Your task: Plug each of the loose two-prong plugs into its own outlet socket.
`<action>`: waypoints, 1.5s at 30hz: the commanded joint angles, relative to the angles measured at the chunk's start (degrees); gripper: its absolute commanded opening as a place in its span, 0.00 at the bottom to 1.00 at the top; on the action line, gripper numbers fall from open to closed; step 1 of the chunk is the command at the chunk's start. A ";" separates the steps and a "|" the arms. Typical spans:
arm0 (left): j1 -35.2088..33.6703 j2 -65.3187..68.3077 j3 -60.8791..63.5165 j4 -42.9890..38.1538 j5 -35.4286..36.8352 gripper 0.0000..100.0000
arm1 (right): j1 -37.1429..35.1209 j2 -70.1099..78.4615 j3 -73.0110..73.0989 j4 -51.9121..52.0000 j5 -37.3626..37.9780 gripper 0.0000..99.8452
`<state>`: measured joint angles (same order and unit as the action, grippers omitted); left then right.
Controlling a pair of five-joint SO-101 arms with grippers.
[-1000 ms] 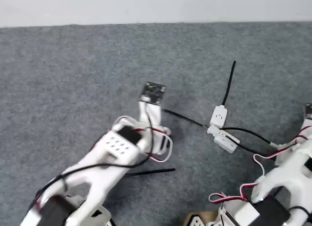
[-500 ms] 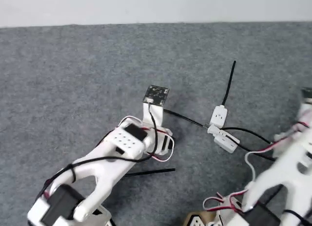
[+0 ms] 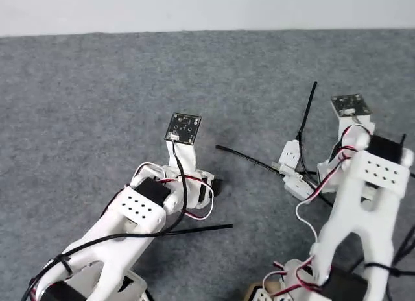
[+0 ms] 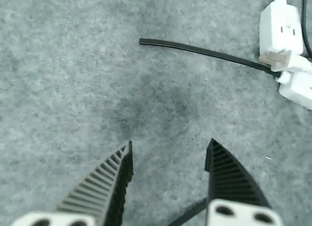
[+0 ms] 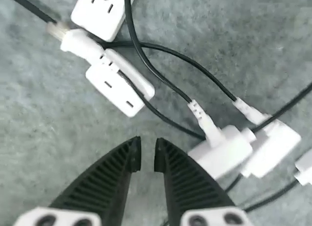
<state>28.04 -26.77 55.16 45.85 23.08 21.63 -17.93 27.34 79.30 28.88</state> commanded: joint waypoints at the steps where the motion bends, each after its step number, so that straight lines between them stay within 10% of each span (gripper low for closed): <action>1: -0.44 -1.85 -0.40 -1.49 -0.88 0.23 | -1.71 2.07 1.85 -5.76 2.64 0.04; 18: -0.09 -1.76 3.30 -8.26 -4.22 0.23 | -3.91 20.79 4.66 -19.47 13.63 0.18; 28: -0.26 -1.76 3.38 -8.26 -4.40 0.23 | -4.44 22.99 4.40 -19.30 15.30 0.01; 45: -3.52 -2.37 3.03 -8.09 -4.22 0.23 | -25.19 1.01 -3.08 -7.69 -8.35 0.01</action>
<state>26.11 -26.77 59.03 39.16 19.38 0.62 -11.78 27.69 71.03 25.19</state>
